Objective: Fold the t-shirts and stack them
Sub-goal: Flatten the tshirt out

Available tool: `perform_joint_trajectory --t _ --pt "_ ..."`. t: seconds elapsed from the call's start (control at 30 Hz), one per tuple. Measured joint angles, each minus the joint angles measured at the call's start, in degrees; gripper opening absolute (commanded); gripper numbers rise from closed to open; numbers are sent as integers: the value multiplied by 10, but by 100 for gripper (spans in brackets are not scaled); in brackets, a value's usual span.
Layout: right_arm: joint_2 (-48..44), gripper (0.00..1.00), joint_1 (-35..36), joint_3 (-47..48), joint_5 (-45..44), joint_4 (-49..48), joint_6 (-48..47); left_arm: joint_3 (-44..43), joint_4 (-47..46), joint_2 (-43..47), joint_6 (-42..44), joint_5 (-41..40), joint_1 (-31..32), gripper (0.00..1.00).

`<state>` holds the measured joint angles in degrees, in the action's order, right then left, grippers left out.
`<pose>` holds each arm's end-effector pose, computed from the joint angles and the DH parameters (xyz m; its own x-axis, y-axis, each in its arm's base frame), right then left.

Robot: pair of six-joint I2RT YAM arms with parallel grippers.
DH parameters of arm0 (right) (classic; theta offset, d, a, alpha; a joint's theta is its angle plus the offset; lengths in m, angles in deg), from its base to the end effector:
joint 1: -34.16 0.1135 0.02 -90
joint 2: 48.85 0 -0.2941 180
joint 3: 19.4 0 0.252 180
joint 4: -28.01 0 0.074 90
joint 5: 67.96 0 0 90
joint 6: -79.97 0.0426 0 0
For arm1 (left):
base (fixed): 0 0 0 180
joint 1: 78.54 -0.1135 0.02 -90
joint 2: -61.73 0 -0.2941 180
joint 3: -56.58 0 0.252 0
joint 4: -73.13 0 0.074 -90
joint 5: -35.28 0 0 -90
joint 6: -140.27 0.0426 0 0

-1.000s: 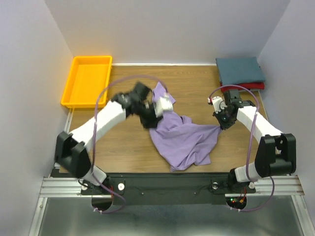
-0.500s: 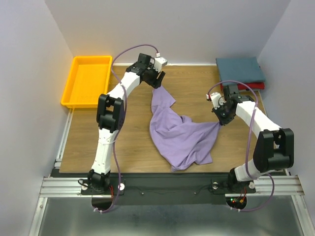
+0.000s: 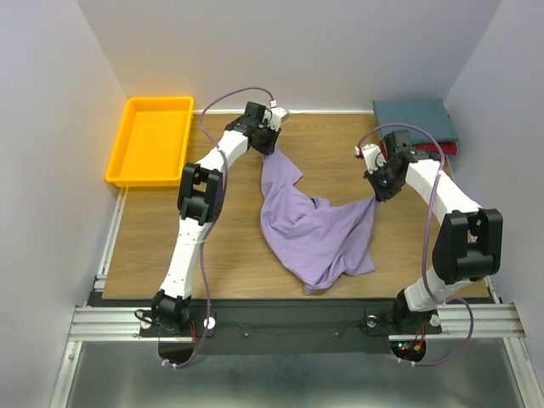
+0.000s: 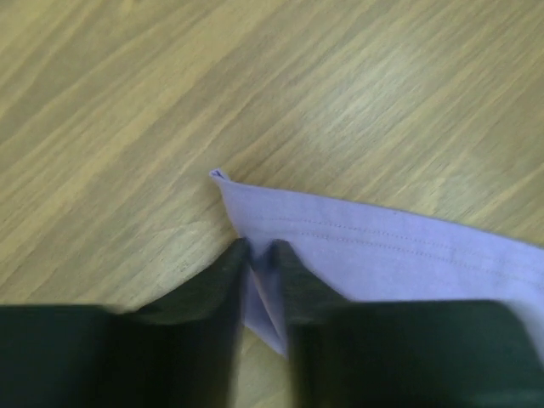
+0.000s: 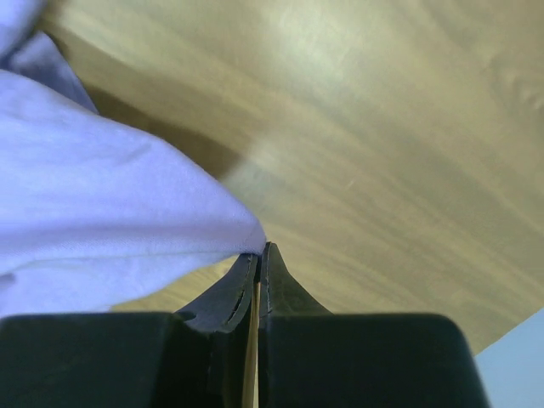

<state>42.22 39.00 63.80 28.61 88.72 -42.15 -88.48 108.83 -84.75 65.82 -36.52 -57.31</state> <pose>0.3161 0.0317 0.2648 -0.7189 -0.5910 -0.3659 -0.5995 0.7936 -0.1040 0.5623 -0.2327 0.2006 -0.3875 0.4237 -0.8187 0.7059 0.7076 0.0322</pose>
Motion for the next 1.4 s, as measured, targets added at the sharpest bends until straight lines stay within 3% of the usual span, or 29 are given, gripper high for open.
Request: perform_joint_trajectory --t 0.07,0.27,0.37,0.4,0.57,0.6,0.63,0.7,0.73,0.77,0.8,0.83,1.0,1.03,1.1,1.17,1.4 --pt "12 1 0 31 13 7 0 -1 10 -6 -1 0 -3 1" --pt "26 0 5 114 90 56 -31 6 37 14 -5 47 -32 0" --pt "-8 1 39 83 126 80 -62 79 50 102 3 114 -66 0" --pt "-23 1 61 67 127 80 -68 100 50 127 10 130 -75 0" --pt "-145 1 345 -144 143 87 -86 297 88 431 110 217 -155 0" --pt "-153 6 395 -173 139 98 -88 321 99 484 128 229 -169 0" --pt "-154 22 422 -198 136 111 -90 349 105 533 150 240 -181 0" --pt "-147 47 433 -215 120 125 -93 403 127 602 198 259 -205 0" --pt "-145 47 432 -215 110 128 -90 419 138 619 213 264 -212 0" --pt "-141 66 424 -208 101 132 -91 445 159 636 238 265 -223 0" --pt "-138 74 419 -202 92 135 -89 467 178 639 266 263 -231 0" --pt "-137 75 405 -186 90 136 -89 480 183 635 277 262 -236 0" --pt "-116 71 242 -54 140 143 -86 585 199 559 321 219 -252 0" --pt "-97 65 190 -10 151 139 -80 596 206 546 325 213 -252 0" --pt "-66 62 130 33 166 121 -68 597 210 539 327 209 -251 0" --pt "-33 58 99 56 177 120 -47 589 210 541 330 210 -251 0" --pt "134 61 49 94 209 105 51 579 196 542 330 216 -251 0"
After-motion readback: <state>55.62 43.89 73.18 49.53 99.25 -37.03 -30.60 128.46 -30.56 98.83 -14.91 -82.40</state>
